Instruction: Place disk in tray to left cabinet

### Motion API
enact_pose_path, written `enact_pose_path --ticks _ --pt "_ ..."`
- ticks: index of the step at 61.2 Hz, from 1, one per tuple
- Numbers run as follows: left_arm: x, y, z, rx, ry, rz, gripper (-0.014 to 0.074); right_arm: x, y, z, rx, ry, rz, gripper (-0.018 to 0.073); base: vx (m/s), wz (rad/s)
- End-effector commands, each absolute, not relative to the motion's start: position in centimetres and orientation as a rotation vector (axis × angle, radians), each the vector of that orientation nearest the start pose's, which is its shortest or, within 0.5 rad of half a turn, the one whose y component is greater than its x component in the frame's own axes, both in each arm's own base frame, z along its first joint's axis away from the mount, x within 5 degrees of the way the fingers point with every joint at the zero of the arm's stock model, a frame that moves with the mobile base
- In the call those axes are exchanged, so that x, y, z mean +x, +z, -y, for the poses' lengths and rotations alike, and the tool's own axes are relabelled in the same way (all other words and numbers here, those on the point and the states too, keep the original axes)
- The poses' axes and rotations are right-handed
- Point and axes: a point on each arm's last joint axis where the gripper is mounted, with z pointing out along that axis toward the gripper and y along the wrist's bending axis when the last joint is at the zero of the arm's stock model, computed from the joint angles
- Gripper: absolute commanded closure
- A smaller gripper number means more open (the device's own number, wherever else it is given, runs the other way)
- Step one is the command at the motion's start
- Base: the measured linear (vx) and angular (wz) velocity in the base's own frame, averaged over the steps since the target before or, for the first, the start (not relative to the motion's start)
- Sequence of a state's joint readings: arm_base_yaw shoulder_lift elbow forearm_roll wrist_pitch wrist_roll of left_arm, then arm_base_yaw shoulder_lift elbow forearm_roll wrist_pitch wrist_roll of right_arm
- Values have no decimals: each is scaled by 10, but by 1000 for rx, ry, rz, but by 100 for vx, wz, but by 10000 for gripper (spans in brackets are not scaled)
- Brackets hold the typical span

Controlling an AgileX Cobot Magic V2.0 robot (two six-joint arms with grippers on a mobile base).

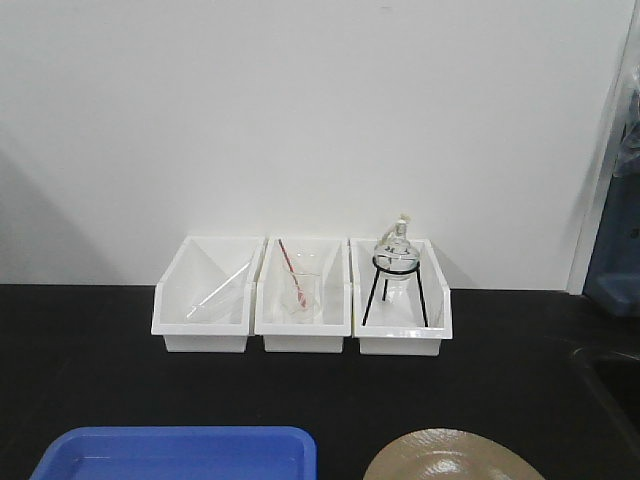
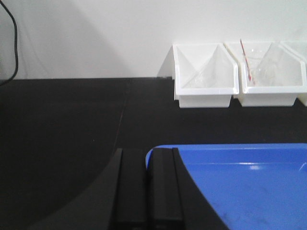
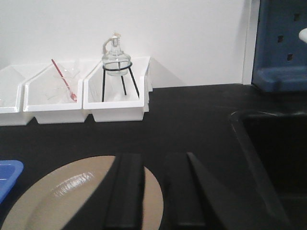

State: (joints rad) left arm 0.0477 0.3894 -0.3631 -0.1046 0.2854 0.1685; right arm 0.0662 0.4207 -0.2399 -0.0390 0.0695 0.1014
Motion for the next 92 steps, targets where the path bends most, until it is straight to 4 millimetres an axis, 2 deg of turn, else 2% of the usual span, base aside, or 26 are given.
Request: enact_pose_path --ticks 1,8,15,23,31,39,50,54,60,66,77,92 --pt "97 296 -3 30 65 -1719 426 109 274 -7 -9 87 -1635 157 0 0" --pt "99 295 -3 30 65 -1729 288 119 269 -7 -11 86 -1677 -20 0 0" --pt "99 295 -3 30 64 -1730 208 125 258 -8 87 156 -1785 -97 0 0" --pt "99 295 -3 30 65 -1727 185 135 247 -11 353 340 -1998 -92 0 0" --pt "99 295 -3 30 65 -1727 185 157 254 -13 564 469 -2005 -88 0 0" --pt "99 295 -3 30 65 -1727 185 191 256 -15 613 465 -2069 -82 0 0" --pt "99 295 -3 30 65 -1727 185 241 239 -19 671 434 -2245 -62 0 0" --pt "99 295 -3 30 65 -1727 185 256 230 -15 745 426 -2331 -57 0 0" --pt "99 295 -3 30 65 -1727 185 273 217 2 863 403 -2428 -46 0 0" --pt "99 295 -3 30 65 -1727 185 287 210 13 784 385 -2528 -22 0 0" --pt "99 295 -3 30 65 -1726 185 303 193 7 485 457 -2655 3 0 0" --pt "99 295 -3 30 65 -1726 185 312 165 0 405 570 -2709 6 0 0"
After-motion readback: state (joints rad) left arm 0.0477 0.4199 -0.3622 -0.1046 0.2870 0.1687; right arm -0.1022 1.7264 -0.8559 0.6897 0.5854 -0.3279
